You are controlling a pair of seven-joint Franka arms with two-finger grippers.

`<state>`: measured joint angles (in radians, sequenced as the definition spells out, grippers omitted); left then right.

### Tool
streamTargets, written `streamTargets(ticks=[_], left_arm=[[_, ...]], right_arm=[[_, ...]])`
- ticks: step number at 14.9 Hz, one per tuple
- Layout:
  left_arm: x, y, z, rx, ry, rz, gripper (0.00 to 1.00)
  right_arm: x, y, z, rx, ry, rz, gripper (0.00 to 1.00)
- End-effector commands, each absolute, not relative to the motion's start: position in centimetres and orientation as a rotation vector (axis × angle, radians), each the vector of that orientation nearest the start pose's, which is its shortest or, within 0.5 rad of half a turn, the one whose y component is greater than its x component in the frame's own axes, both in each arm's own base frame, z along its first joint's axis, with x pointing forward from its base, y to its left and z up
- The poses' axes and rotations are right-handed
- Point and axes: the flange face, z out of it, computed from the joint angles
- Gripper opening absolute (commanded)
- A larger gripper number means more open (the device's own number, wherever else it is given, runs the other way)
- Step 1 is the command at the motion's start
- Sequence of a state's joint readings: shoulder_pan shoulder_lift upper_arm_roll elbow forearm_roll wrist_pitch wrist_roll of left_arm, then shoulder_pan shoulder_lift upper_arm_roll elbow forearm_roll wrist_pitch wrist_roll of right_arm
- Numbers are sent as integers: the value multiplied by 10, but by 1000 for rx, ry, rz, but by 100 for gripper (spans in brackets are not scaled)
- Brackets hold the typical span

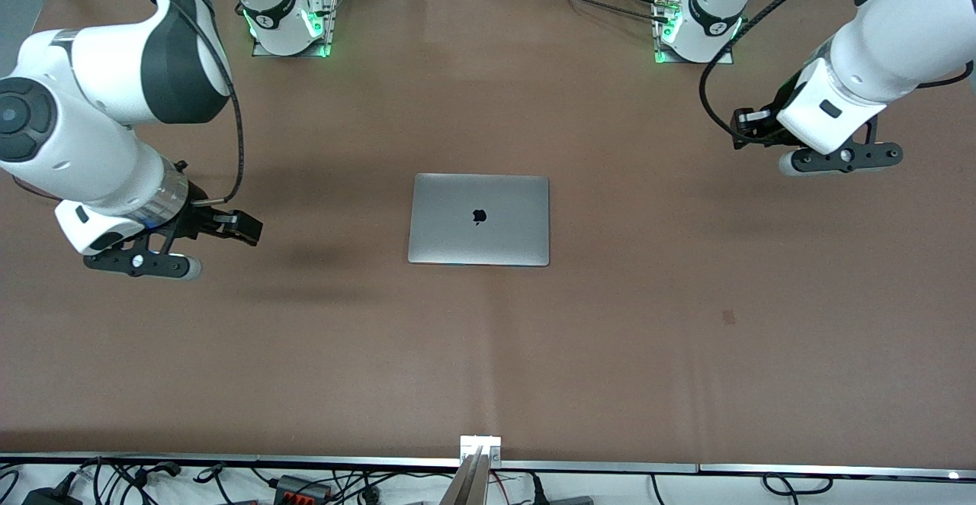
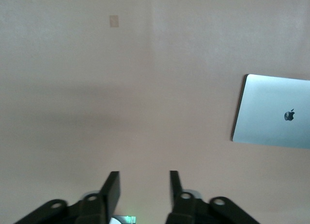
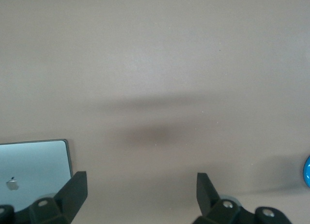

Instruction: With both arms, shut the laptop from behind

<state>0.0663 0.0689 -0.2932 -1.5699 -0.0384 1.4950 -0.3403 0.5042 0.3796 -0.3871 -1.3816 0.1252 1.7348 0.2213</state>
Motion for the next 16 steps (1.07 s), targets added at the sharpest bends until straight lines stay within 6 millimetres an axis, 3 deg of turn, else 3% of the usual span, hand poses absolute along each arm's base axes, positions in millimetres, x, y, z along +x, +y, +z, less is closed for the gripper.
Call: streamTargets(ticks=[1, 3, 4, 7, 12, 16], left_arm=[[547, -123, 584, -3160, -166, 197, 100], [554, -102, 578, -3165, -202, 169, 100], [555, -99, 578, -3170, -135, 158, 100], [563, -61, 574, -3179, -102, 154, 100], [565, -62, 578, -3181, 9, 146, 100], [559, -54, 585, -3177, -20, 185, 100]], right_arm=[[650, 79, 549, -3128, 177, -61, 100], [648, 38, 568, -3152, 196, -119, 100], [645, 20, 578, -3150, 157, -141, 100], [642, -27, 584, -3155, 86, -143, 100], [629, -28, 602, -3154, 70, -150, 100], [600, -30, 586, -3163, 72, -84, 100]])
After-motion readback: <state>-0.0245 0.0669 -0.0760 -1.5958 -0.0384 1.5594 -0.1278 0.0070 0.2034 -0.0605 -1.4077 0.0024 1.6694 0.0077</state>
